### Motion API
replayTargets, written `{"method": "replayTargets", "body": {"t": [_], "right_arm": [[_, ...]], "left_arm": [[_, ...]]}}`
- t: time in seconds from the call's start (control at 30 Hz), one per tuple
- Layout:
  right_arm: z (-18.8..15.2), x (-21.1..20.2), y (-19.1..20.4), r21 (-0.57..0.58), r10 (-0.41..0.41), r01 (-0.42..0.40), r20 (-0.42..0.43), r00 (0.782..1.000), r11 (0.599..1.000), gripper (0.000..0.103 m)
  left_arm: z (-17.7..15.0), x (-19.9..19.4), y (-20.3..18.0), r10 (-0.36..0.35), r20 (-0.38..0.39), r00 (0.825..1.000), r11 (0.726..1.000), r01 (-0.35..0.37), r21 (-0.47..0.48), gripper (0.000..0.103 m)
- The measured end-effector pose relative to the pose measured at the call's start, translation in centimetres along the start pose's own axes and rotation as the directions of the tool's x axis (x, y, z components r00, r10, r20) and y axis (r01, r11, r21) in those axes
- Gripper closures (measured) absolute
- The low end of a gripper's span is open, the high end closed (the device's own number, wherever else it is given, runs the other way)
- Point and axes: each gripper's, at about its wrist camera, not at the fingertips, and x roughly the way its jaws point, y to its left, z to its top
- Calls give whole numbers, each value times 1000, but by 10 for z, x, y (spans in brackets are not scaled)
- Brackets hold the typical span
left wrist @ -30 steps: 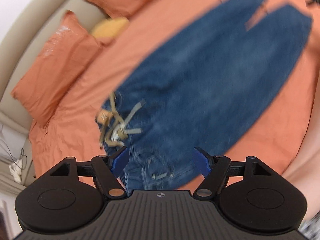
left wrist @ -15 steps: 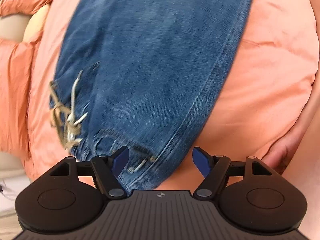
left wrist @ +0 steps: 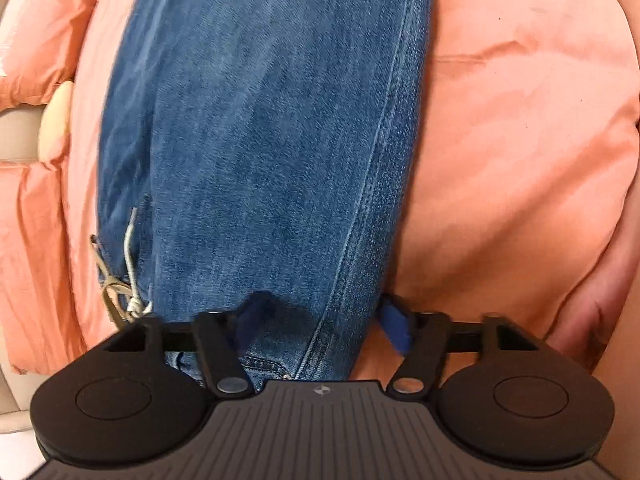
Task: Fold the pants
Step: 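Grasp the waistband with the left gripper while the right gripper grasps a leg hem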
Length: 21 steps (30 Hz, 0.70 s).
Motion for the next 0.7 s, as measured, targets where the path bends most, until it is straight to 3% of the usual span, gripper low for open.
{"method": "replayTargets", "body": {"t": [0.07,0.13,0.17,0.27,0.4,0.53,0.63,0.67,0.7], "right_arm": [[-3,-1,0,2,-2,2,14,1000,1000,42],[-8,-4,1,1,-5,5,19,1000,1000,42],[-10,-4,0,-3,-7,7,20,1000,1000,43],[-17,-7,-1,-13,-6,7,28,1000,1000,49],[-25,-9,3,-54,-1,4,59,998,999,55],[-30,-12,11,-80,35,-27,97,995,996,55],[-29,-7,19,-106,10,2,110,994,994,58],[-28,-6,20,-100,1,11,120,993,995,63],[-28,-5,21,-94,-8,21,133,991,995,81]], "left_arm": [[0,-1,-3,34,-1,999,999,-34,4,73],[0,-5,-6,28,4,1000,1000,-28,-6,91],[-1,-7,-7,40,7,999,999,-40,-16,93],[1,-16,-8,92,16,996,994,-90,-68,94],[4,-36,16,121,21,992,965,-113,-237,95],[15,-54,41,143,20,990,902,-122,-415,96],[18,-66,59,165,26,986,847,-128,-516,96],[18,-69,64,172,28,985,833,-130,-537,96],[20,-72,67,181,29,983,823,-135,-551,96]]}}
